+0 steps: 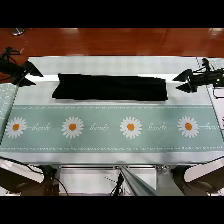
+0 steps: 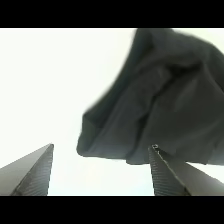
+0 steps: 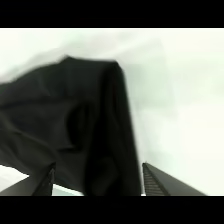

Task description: Fold the shirts.

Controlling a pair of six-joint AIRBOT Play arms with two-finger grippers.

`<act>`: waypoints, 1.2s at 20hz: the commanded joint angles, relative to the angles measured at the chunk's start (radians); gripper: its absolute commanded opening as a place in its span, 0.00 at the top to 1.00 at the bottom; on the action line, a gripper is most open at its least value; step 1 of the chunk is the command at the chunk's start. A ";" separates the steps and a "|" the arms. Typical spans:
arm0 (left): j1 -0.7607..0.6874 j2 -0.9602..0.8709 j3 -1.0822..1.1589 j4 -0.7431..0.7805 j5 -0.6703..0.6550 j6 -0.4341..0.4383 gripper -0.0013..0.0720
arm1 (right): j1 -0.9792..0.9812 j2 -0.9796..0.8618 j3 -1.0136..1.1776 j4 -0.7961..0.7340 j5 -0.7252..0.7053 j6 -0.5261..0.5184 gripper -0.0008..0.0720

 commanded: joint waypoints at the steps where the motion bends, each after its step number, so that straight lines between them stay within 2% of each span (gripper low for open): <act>1: -0.029 0.182 -0.177 -0.116 0.171 0.108 0.02 | 0.045 -0.044 -0.010 -0.046 0.023 0.026 0.13; 4: -0.102 0.322 -0.333 -0.282 0.290 0.213 0.02 | 0.111 -0.085 -0.010 -0.018 -0.012 0.034 0.13; 7: -0.187 0.344 -0.362 -0.296 0.294 0.223 0.02 | 0.159 -0.095 -0.008 0.010 -0.055 0.034 0.13; 8: -0.214 0.339 -0.362 -0.296 0.303 0.223 0.02 | 0.170 -0.094 -0.008 0.032 -0.058 0.033 0.28; 9: -0.242 0.334 -0.362 -0.296 0.321 0.223 0.02 | 0.169 -0.093 -0.008 0.064 -0.051 0.019 0.70; 10: -0.266 0.329 -0.362 -0.296 0.339 0.222 0.03 | 0.164 -0.087 -0.008 0.112 -0.026 -0.030 0.96; 12: -0.311 0.315 -0.362 -0.297 0.358 0.217 0.03 | 0.138 -0.036 -0.009 0.110 0.004 -0.057 0.96; 13: -0.333 0.309 -0.362 -0.296 0.352 0.219 0.12 | 0.127 0.004 -0.009 0.068 0.026 -0.056 0.96; 15: -0.384 0.295 -0.362 -0.297 0.309 0.229 0.93 | 0.116 0.117 -0.018 -0.060 0.111 -0.059 0.96; 17: -0.466 0.287 -0.362 -0.297 0.288 0.249 0.95 | 0.116 0.297 -0.106 -0.159 0.158 -0.077 0.96; 20: -0.656 0.266 -0.362 -0.295 0.351 0.249 0.95 | 0.117 0.632 -0.324 -0.173 0.131 -0.085 0.96; 24: -0.896 0.117 -0.317 -0.279 0.452 0.108 0.95 | 0.117 1.025 -0.563 -0.164 0.126 0.029 0.96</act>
